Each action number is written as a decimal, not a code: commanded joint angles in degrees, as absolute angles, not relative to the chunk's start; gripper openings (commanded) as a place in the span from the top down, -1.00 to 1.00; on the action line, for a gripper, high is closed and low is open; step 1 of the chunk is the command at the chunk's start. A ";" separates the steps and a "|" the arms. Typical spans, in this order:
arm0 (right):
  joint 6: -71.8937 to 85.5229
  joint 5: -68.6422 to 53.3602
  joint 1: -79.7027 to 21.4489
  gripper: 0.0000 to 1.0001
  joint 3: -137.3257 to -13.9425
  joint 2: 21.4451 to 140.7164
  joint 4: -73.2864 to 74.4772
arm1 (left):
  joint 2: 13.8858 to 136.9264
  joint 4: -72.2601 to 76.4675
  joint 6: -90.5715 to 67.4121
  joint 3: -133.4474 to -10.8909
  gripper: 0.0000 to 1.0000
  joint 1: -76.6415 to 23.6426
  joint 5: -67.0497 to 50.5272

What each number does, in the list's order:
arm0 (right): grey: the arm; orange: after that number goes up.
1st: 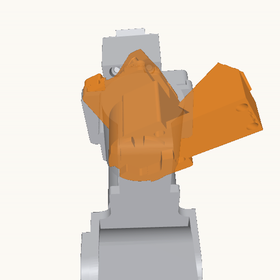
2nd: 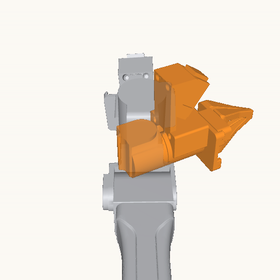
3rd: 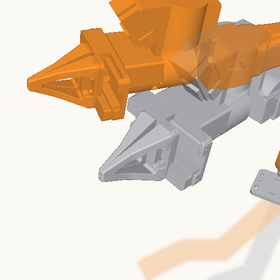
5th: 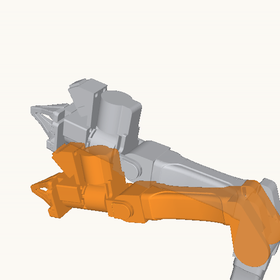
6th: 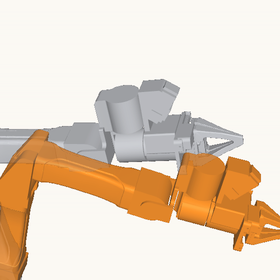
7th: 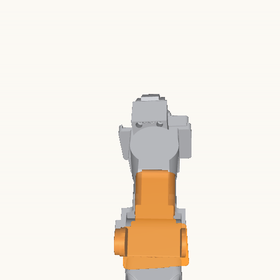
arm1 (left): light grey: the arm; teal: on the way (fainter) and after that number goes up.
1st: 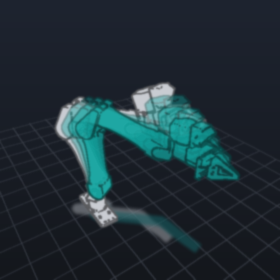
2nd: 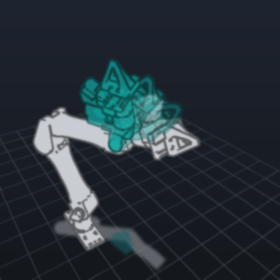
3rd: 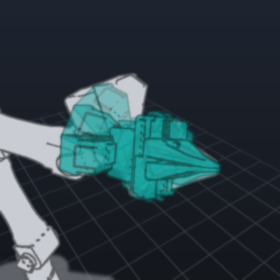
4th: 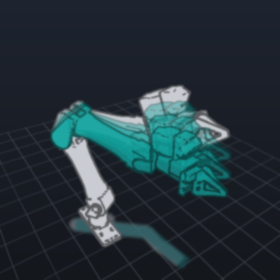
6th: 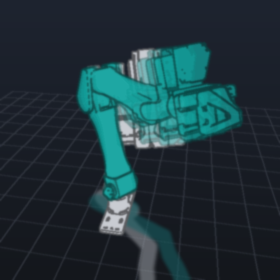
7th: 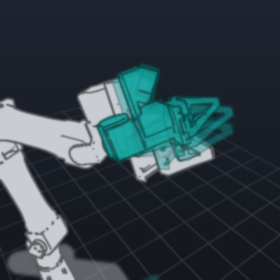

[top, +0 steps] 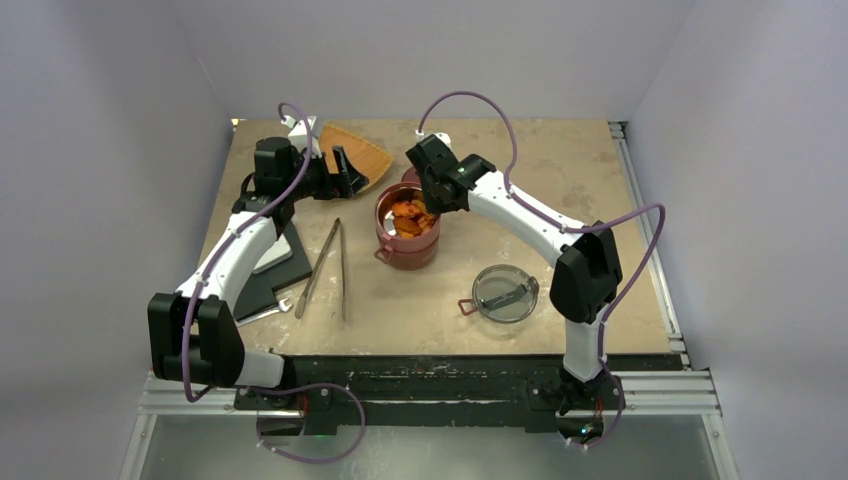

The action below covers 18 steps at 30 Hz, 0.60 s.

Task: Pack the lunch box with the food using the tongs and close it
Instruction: Place the packing box into the packing box.

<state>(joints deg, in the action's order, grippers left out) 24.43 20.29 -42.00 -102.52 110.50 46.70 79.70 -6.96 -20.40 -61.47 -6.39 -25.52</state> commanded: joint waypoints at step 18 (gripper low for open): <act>26.69 21.12 -43.42 0.85 -99.58 107.92 47.63 | 78.75 -5.71 -20.30 -61.79 -0.70 -6.50 -25.89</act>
<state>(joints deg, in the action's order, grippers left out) 25.85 20.18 -42.85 -100.79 109.84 46.02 79.70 -6.96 -20.40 -61.47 -6.39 -25.50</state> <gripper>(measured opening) 0.139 0.853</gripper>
